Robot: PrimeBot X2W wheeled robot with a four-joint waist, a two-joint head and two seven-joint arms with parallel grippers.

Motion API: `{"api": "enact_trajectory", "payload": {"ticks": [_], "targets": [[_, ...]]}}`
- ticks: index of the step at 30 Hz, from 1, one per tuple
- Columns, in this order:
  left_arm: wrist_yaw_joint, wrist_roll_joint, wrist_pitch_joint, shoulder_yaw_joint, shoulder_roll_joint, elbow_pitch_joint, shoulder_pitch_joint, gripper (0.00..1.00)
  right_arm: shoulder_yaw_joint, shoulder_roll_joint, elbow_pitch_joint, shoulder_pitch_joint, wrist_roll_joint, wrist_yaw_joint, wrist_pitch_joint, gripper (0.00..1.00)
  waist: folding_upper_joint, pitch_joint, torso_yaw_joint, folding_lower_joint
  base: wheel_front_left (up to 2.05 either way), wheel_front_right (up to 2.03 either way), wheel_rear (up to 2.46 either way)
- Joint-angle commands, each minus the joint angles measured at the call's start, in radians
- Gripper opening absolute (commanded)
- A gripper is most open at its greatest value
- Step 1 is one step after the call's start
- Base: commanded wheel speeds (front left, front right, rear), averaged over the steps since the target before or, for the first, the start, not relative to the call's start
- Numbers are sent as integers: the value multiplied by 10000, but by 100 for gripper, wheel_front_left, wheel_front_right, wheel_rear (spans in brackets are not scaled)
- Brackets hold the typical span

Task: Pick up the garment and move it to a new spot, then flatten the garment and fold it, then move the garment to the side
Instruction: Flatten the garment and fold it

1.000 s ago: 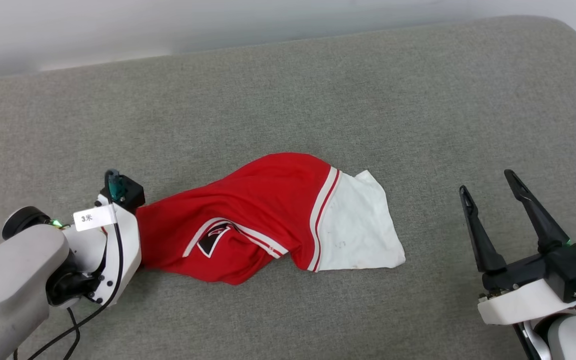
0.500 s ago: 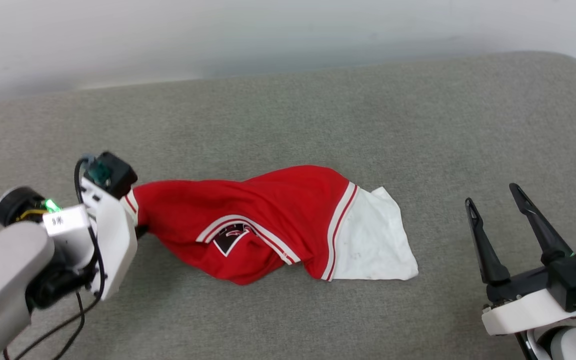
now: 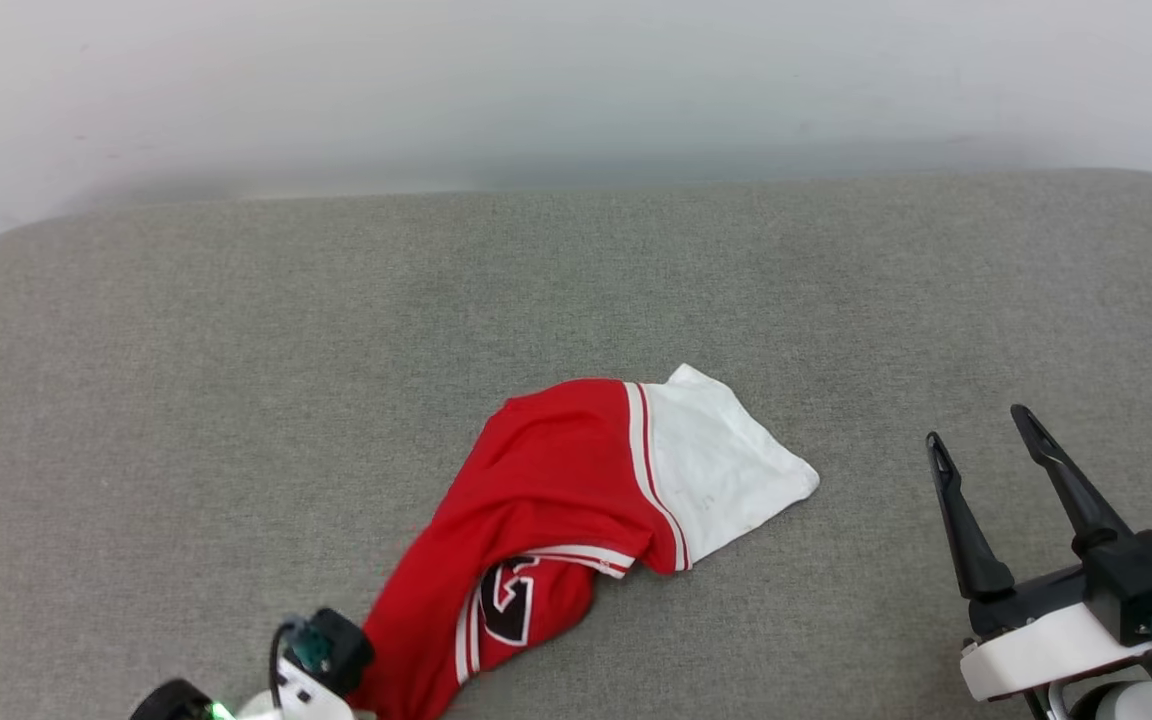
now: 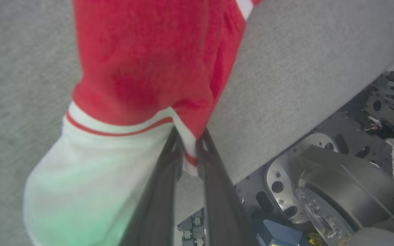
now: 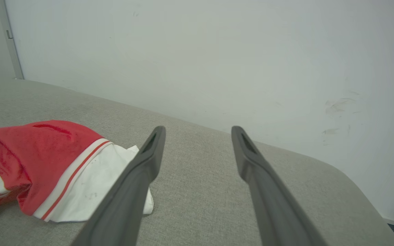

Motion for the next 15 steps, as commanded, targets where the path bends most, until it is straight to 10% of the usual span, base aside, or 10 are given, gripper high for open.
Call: {"api": "enact_trajectory", "payload": {"ticks": [1, 4, 6, 15], "targets": [[-91, 36, 68, -65, -119, 169, 242, 0, 20, -22, 43, 118, 24, -7, -20, 100, 0, -25, -4, 1, 0, 0, 0], [-314, 6, -77, -143, -531, 618, 548, 0, -18, -93, 95, 176, 52, -7, -20, 100, 0, -114, 26, 1, 0, 0, 0], [-376, 4, -451, 19, -707, 772, 517, 100, -66, -107, 116, 209, 55, -7, -18, 100, 0, -184, 57, 1, 0, 0, 0], [-26, 340, -1373, 1125, -67, -589, -652, 100, -128, 27, 111, 402, 69, -7, -20, 100, 0, -411, 128, 1, 0, 0, 0]]}}
